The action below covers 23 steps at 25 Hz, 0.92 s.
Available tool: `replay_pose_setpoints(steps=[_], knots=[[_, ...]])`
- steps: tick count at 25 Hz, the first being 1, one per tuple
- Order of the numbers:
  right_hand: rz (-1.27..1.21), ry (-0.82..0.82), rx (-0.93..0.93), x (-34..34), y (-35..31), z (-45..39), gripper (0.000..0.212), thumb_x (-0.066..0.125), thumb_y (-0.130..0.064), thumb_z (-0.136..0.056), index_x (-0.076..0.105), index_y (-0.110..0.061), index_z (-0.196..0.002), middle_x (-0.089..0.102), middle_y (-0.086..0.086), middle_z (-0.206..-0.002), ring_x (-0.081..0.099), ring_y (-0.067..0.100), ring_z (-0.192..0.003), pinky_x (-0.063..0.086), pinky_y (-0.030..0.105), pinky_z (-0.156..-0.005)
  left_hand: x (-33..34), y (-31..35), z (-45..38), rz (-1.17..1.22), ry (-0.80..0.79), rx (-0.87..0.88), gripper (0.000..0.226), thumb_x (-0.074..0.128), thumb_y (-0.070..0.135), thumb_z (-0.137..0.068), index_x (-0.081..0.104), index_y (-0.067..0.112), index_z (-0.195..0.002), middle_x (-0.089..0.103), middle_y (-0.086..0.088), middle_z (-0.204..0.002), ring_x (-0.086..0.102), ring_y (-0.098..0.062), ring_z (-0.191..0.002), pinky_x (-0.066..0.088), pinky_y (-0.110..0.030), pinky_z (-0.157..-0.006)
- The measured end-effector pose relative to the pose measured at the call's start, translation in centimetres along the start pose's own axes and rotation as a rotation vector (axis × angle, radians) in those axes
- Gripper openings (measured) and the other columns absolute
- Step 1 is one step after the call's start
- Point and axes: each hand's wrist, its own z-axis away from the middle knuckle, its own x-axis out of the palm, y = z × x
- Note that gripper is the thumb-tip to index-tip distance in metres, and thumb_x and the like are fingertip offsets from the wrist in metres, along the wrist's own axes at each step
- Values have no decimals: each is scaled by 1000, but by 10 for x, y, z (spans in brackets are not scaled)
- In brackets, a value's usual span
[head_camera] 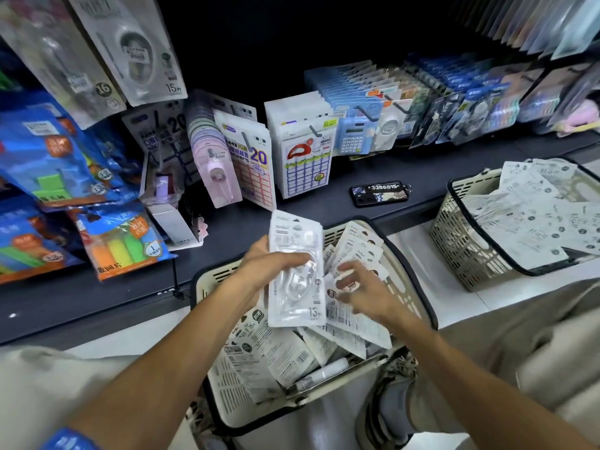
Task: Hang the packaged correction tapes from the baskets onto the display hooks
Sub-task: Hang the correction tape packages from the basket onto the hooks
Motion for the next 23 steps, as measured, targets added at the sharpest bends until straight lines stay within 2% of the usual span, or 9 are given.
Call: replay_pose_setpoints(steps=[2, 3, 8, 11, 13, 15, 17, 20, 23], knots=[[675, -192, -50, 9, 25, 5, 71, 61, -6, -86, 34, -23, -150, 59, 3, -124, 62, 17, -83, 56, 33, -75, -9, -3, -6, 26, 83, -1, 42, 89, 9, -75, 67, 22, -109, 81, 6, -90, 78, -10, -73, 57, -23, -56], [785, -176, -74, 12, 33, 2, 70, 59, -9, -87, 35, -21, -151, 61, 1, -115, 62, 18, -87, 55, 33, -77, -11, -3, -8, 37, 102, -1, 42, 90, 9, -74, 67, 22, -107, 80, 7, -89, 78, -10, -72, 58, -24, -56], [723, -194, -131, 10, 40, -1, 73, 62, -18, -86, 32, -19, -153, 51, -4, -139, 52, 4, -65, 57, 35, -75, -12, -7, -6, 0, 140, 5, 49, 94, 7, -66, 66, 23, -103, 79, 11, -81, 77, -9, -69, 58, -25, -55], [843, 26, -140, 13, 35, 5, 25, 45, -21, -98, 52, -11, -120, 61, 2, -94, 67, 23, -79, 54, 34, -68, -17, -10, -9, -33, 169, 3, 48, 96, 10, -65, 68, 25, -101, 79, 13, -80, 77, -9, -70, 57, -27, -61], [654, 263, -156, 5, 18, 2, 20, 37, -23, -106, 54, -12, -103, 59, 2, -75, 61, 20, -63, 48, 31, -57, -19, -12, -11, -29, 183, 14, 45, 95, 11, -66, 69, 24, -100, 79, 13, -80, 77, -8, -71, 57, -27, -62], [84, 407, -144, -14, -7, -1, 22, 41, -20, -108, 57, -10, -95, 65, 8, -74, 60, 20, -60, 48, 32, -57, -21, -14, -11, -30, 176, 25, 42, 94, 11, -68, 70, 23, -100, 80, 10, -86, 78, -12, -78, 59, -29, -68], [-493, 256, -91, -28, -33, 4, 24, 44, -19, -108, 63, -5, -104, 74, 11, -94, 72, 28, -81, 59, 41, -74, -21, -14, -12, -23, 144, 28, 34, 91, 14, -74, 72, 23, -101, 81, 6, -93, 77, -17, -89, 59, -33, -78], [-458, 182, -135, -18, -52, 14, 24, 44, -22, -108, 64, -8, -105, 76, 9, -103, 73, 31, -95, 59, 45, -82, -17, -8, -10, 116, -31, 5, 19, 71, 26, -94, 76, 18, -110, 81, -5, -105, 77, -24, -96, 59, -34, -83], [-419, 141, -194, 2, -60, 13, 19, 51, -23, -105, 61, -7, -99, 77, 8, -87, 74, 27, -75, 59, 40, -62, -11, 0, -4, 201, -150, -36, 43, 67, 44, -93, 74, 12, -121, 80, -9, -108, 77, -28, -98, 61, -38, -83]])
